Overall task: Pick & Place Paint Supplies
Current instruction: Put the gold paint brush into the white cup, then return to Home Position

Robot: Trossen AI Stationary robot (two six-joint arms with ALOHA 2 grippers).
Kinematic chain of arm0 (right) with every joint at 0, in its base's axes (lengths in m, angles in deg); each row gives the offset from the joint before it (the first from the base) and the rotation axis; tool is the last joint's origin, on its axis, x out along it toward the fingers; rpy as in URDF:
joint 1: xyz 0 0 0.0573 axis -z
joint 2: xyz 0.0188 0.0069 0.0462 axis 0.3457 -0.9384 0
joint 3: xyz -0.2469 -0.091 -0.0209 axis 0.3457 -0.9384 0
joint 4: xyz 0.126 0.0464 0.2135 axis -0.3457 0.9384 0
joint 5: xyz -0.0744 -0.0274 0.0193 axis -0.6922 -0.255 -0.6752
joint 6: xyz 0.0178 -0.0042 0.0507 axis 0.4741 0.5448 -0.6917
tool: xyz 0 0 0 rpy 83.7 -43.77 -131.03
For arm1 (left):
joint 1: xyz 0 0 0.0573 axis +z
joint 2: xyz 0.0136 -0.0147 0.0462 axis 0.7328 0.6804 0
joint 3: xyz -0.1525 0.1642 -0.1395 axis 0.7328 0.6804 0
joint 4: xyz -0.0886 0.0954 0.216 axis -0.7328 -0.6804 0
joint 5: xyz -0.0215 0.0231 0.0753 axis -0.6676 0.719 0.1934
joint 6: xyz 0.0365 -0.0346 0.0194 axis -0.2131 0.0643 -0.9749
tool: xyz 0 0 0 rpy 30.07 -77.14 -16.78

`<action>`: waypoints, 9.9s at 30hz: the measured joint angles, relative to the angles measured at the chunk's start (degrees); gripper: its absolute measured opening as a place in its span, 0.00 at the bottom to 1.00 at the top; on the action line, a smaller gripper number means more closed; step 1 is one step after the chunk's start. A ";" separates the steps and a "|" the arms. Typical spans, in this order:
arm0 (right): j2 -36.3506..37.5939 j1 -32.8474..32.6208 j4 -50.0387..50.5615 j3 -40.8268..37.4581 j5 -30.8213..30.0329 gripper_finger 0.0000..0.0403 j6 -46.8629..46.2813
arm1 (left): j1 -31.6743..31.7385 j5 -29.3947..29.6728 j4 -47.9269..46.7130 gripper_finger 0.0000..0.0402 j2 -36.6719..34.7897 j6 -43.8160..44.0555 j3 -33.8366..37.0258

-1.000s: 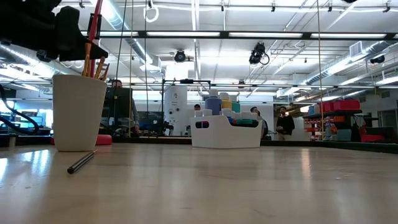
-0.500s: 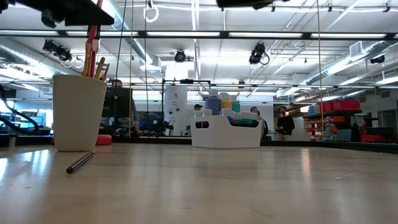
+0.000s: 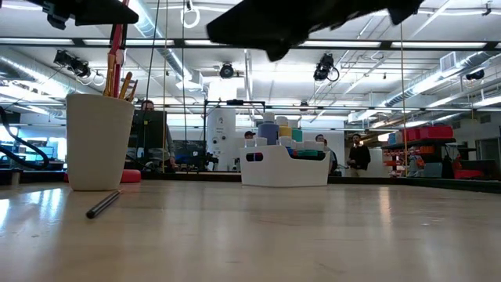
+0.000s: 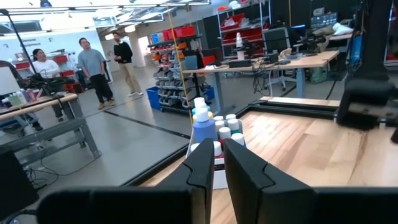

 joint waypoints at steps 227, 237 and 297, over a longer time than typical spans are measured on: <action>12.11 -0.81 48.83 22.29 -8.58 0.37 -13.04 | 17.75 -40.41 -24.88 0.06 14.01 8.69 -23.98; 12.09 -0.81 43.98 14.91 -8.74 0.36 -13.51 | 15.54 -44.27 -60.82 0.05 -6.53 28.26 -24.01; 13.21 -0.81 38.82 13.00 -8.75 0.35 -11.86 | 15.54 -45.52 -93.63 0.12 -19.37 42.85 -20.99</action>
